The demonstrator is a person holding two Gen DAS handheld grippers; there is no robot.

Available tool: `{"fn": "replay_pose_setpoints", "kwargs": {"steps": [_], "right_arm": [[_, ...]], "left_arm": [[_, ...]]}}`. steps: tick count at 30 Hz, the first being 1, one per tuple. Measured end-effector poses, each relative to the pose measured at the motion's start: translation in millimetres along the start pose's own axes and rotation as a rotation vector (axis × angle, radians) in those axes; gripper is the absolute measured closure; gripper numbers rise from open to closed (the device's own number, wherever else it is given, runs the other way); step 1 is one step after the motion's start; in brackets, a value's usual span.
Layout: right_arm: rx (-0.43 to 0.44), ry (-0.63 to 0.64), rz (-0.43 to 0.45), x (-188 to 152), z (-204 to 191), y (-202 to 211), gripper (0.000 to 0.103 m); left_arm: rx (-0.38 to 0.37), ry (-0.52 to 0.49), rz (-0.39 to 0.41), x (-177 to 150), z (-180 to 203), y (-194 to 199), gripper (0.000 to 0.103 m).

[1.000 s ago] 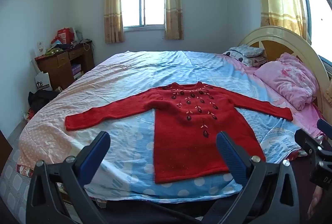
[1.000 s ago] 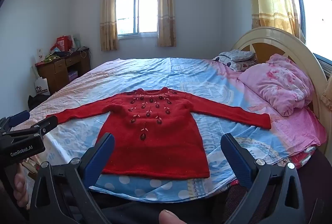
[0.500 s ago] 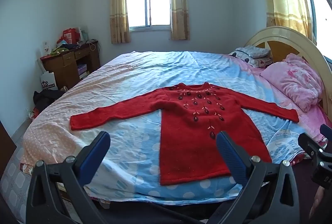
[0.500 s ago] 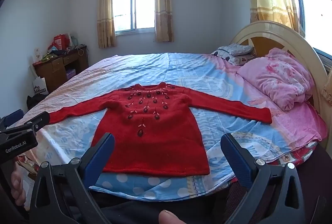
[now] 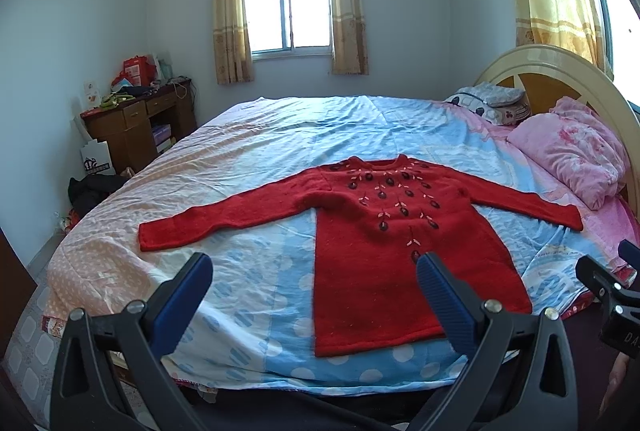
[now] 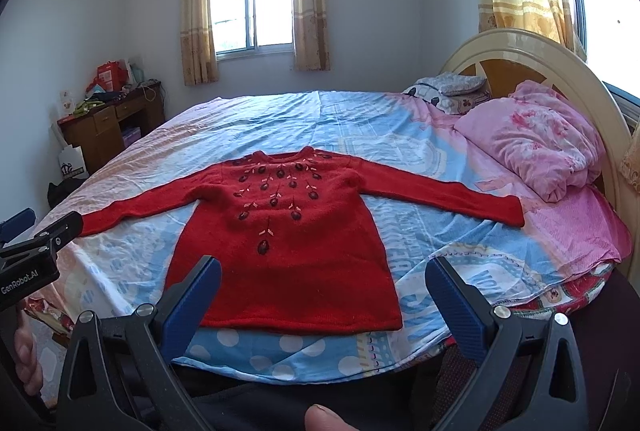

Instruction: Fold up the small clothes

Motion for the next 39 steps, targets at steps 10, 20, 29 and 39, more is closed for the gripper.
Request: {"fn": "replay_pose_setpoints", "kwargs": {"steps": [10, 20, 29, 39], "right_arm": [[-0.007, -0.004, -0.003, -1.4, 1.1, -1.5, 0.001], [-0.011, -0.005, -0.009, -1.5, 3.2, -4.2, 0.001], [-0.014, -0.008, -0.017, -2.2, 4.7, -7.2, 0.001], [-0.014, -0.006, -0.021, -2.7, 5.5, -7.4, 0.001]], "left_arm": [[0.007, -0.007, 0.008, 0.9, -1.1, -0.5, 0.0], [0.008, -0.009, 0.006, 0.9, -1.5, -0.4, 0.0], [0.006, -0.014, 0.006, 0.9, -1.8, -0.5, 0.0], [0.007, -0.014, 0.006, 0.8, -1.7, -0.3, 0.0]]}}
Point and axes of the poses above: each gripper's, at about its wrist camera, not at the fingertips, and y roughly against the way its jaws point, z to its right, x to its top, the point moved 5 cm from there along -y, roughly the way its jaws point, and after that the axes turned 9 degrees about -y, right-handed, at the moved point
